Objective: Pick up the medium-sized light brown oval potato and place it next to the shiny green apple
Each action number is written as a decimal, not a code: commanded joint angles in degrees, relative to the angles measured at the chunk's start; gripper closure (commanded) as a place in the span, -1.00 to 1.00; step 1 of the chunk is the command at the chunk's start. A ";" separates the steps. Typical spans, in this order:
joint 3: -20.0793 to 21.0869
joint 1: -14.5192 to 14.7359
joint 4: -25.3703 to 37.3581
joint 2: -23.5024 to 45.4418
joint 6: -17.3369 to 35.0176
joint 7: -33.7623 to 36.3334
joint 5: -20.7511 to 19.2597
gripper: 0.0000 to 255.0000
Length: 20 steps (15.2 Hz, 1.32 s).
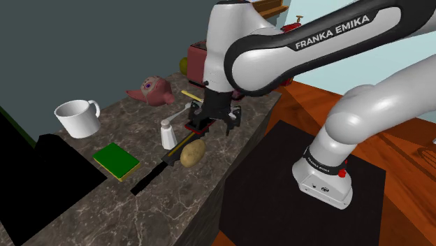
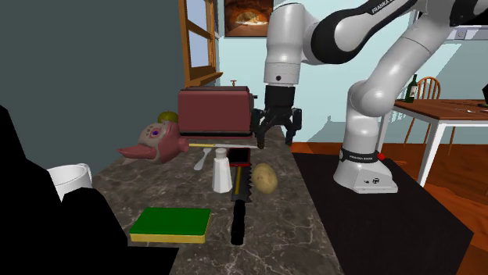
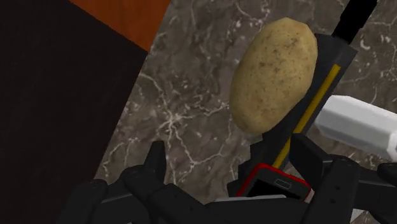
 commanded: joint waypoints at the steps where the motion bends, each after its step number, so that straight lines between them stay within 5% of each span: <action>1: 4.65 -2.93 2.02 4.38 4.10 5.92 -0.31 -1.00; 3: 9.90 -6.88 4.41 9.30 8.11 12.26 -2.18 -1.00; 11: 16.35 -11.42 3.02 16.67 16.74 15.63 -5.51 -1.00; 19: 16.32 -11.40 3.02 16.66 16.73 15.64 -5.52 -1.00; 20: 16.32 -11.40 3.02 16.66 16.73 15.64 -5.52 1.00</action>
